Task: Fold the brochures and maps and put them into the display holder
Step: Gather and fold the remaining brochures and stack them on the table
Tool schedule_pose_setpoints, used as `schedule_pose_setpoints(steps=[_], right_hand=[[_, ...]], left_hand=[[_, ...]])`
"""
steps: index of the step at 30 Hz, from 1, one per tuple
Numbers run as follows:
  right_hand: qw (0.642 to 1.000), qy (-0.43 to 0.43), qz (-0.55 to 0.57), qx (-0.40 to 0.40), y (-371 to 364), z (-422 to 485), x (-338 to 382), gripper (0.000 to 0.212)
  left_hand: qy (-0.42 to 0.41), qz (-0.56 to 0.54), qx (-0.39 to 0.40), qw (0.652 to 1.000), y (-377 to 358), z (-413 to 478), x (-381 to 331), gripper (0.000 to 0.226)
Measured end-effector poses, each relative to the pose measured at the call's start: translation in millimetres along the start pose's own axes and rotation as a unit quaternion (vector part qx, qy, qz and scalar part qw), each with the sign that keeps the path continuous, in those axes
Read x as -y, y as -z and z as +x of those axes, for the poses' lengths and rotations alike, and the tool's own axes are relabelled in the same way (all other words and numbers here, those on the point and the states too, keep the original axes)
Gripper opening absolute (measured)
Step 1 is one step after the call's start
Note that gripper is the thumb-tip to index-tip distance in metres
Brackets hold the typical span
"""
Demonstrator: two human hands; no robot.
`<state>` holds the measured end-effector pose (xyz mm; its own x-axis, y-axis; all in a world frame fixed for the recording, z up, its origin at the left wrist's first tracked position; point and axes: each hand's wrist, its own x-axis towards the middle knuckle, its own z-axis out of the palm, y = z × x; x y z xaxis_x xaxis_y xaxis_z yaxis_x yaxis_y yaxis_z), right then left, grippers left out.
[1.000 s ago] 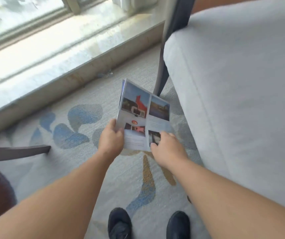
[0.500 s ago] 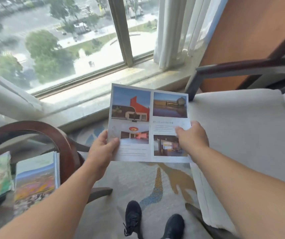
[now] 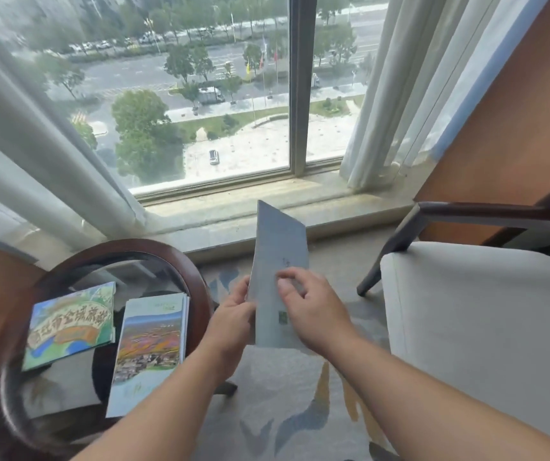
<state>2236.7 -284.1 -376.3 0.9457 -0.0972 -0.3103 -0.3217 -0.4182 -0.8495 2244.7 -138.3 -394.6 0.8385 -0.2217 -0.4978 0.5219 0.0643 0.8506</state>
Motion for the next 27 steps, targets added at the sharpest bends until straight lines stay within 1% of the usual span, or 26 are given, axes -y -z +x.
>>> schedule_pose_setpoints(steps=[1,3,5,6,7,8,9,10,12,13,14,15,16,17,18,19,20,21,22,23,24,26,27], right_hand=[[1.000,-0.006,-0.015,-0.027,-6.8,-0.8,5.9,0.024],[0.996,-0.052,-0.017,-0.071,-17.2,-1.5,18.1,0.048],[0.989,-0.121,0.048,-0.075,-28.9,-1.3,32.0,0.072],[0.984,-0.139,0.099,-0.060,-37.3,-2.6,38.8,0.074],[0.979,-0.142,0.141,-0.041,-47.5,-5.2,47.5,0.068],[0.978,-0.135,0.158,-0.022,-59.5,-7.7,56.0,0.058],[0.980,-0.130,0.152,-0.002,-72.1,-10.0,65.4,0.050],[0.982,-0.127,0.140,0.016,-85.2,-12.3,74.8,0.048],[0.981,-0.137,0.130,0.043,-110.2,-15.2,95.9,0.062],[0.978,-0.132,0.153,0.058,-120.9,-16.4,106.7,0.059],[0.970,-0.120,0.197,0.077,-130.1,-18.3,117.7,0.045],[0.957,-0.110,0.247,0.100,-138.3,-20.6,128.3,0.032],[0.947,-0.104,0.282,0.113,-145.3,-22.0,135.5,0.025],[0.944,-0.105,0.294,0.106,-150.5,-22.4,140.9,0.025],[0.946,-0.110,0.292,0.085,-154.3,-21.1,143.2,0.024],[0.947,-0.120,0.291,0.063,-157.2,-18.4,143.3,0.023],[0.947,-0.129,0.291,0.048,-158.6,-15.9,142.5,0.023],[0.945,-0.138,0.295,0.043,-159.6,-13.7,141.8,0.023],[0.943,-0.146,0.295,0.044,-160.6,-11.3,139.9,0.022],[0.942,-0.155,0.292,0.051,-162.6,-9.1,137.6,0.021],[0.943,-0.160,0.284,0.063,-165.9,-7.0,133.9,0.020],[0.942,-0.170,0.275,0.092,-174.9,-3.9,128.3,0.021],[0.940,-0.179,0.270,0.105,-180.1,-2.5,126.2,0.021]], left_hand=[[0.001,-0.028,-0.007,1.000,11.5,-4.4,-1.9,0.039],[0.004,-0.073,-0.012,0.997,35.2,-14.4,-8.3,0.039],[0.004,-0.096,-0.008,0.995,57.5,-25.6,-17.0,0.040],[0.001,-0.100,-0.003,0.995,68.1,-33.1,-22.3,0.041],[-0.008,-0.094,0.005,0.995,77.9,-41.4,-29.0,0.040],[-0.021,-0.077,0.015,0.997,87.6,-49.6,-35.5,0.040],[-0.036,-0.053,0.028,0.998,96.8,-58.2,-41.6,0.042],[-0.051,-0.024,0.040,0.998,105.5,-66.3,-47.6,0.043],[-0.076,0.024,0.046,0.996,122.7,-77.9,-55.9,0.048],[-0.089,0.048,0.040,0.994,130.2,-81.7,-57.3,0.051],[-0.107,0.090,0.033,0.990,137.2,-84.8,-57.3,0.052],[-0.131,0.158,0.026,0.978,143.2,-88.3,-57.8,0.050],[-0.157,0.235,0.025,0.959,148.9,-91.6,-58.4,0.047],[-0.180,0.302,0.027,0.936,153.8,-94.5,-58.1,0.045],[-0.196,0.346,0.025,0.917,158.7,-96.8,-56.9,0.042],[-0.202,0.370,0.008,0.907,163.8,-97.8,-56.0,0.040],[-0.208,0.384,-0.037,0.899,169.2,-97.7,-55.2,0.038],[-0.217,0.390,-0.102,0.889,175.5,-96.2,-54.0,0.035],[-0.218,0.384,-0.169,0.881,182.1,-93.3,-52.7,0.034],[-0.202,0.360,-0.219,0.884,187.9,-89.6,-52.1,0.036],[-0.163,0.317,-0.243,0.902,193.0,-85.7,-52.8,0.039],[-0.063,0.190,-0.243,0.949,200.2,-76.5,-53.5,0.040],[-0.027,0.130,-0.245,0.960,203.5,-72.5,-52.1,0.034]])
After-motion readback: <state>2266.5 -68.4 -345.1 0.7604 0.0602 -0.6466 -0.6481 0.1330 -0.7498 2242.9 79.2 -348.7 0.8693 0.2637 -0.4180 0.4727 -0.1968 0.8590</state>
